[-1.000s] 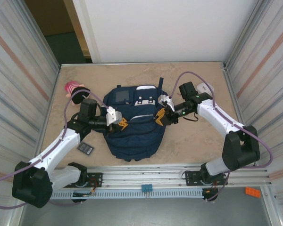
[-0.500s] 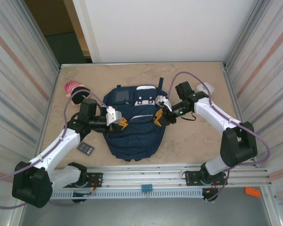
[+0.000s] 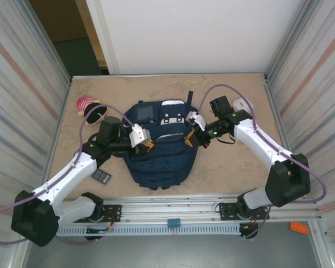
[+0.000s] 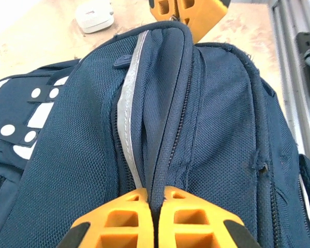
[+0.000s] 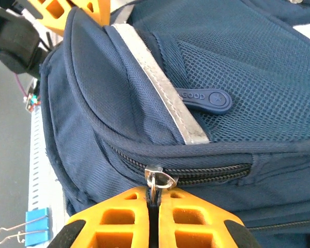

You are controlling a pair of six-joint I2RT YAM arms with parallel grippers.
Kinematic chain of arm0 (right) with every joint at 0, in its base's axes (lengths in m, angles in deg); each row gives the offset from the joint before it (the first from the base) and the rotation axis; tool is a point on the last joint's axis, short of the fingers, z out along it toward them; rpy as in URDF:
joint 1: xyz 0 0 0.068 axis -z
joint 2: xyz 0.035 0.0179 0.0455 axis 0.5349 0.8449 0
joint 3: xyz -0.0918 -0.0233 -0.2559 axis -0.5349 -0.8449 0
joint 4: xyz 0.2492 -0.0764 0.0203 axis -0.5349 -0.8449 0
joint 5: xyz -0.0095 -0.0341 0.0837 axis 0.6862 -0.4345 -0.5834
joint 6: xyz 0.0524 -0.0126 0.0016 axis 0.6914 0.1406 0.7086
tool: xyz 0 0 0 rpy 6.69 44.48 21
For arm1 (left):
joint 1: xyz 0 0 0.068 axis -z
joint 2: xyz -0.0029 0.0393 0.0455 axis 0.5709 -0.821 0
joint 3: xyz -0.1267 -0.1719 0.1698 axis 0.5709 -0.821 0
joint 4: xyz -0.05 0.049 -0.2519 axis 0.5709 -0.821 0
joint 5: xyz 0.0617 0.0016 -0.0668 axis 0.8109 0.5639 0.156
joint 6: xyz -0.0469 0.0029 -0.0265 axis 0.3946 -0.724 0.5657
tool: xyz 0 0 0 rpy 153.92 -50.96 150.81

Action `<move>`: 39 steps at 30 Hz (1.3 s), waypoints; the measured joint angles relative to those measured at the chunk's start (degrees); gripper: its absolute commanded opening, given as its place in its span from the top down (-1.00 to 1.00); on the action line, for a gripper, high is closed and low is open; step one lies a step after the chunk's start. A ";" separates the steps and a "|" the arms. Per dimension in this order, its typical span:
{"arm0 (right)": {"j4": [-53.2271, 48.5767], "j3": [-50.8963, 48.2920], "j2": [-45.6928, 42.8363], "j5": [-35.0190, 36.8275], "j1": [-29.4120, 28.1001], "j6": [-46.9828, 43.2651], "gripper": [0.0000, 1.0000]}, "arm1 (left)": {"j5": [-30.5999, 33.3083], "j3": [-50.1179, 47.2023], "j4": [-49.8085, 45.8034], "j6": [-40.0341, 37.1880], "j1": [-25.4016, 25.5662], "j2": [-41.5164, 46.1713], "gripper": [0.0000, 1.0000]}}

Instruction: Pack the student bag

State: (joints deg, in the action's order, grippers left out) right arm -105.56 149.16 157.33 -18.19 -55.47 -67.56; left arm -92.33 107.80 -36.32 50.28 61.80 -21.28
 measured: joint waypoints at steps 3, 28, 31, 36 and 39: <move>-0.07 0.02 -0.09 1.68 -2.14 4.35 0.94 | 6.69 0.15 0.24 1.97 2.67 0.15 1.00; -2.62 3.93 -2.29 20.44 -10.58 44.87 1.00 | 39.56 10.69 10.91 20.87 27.12 -16.79 0.17; -2.64 2.73 -2.71 18.84 -7.89 45.90 1.00 | 39.19 10.71 11.85 19.54 26.95 -15.45 -0.26; -4.59 3.50 -2.43 17.55 -4.96 44.17 1.00 | 30.45 5.95 12.35 13.88 20.02 -5.53 -0.50; -7.02 5.46 -1.49 17.59 -4.90 41.53 1.00 | 24.74 1.57 12.11 7.52 13.07 0.31 -0.57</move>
State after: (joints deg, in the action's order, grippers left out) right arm -112.57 154.62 155.84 -0.60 -60.37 -26.03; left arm -67.59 109.37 -24.21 57.80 74.87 -20.98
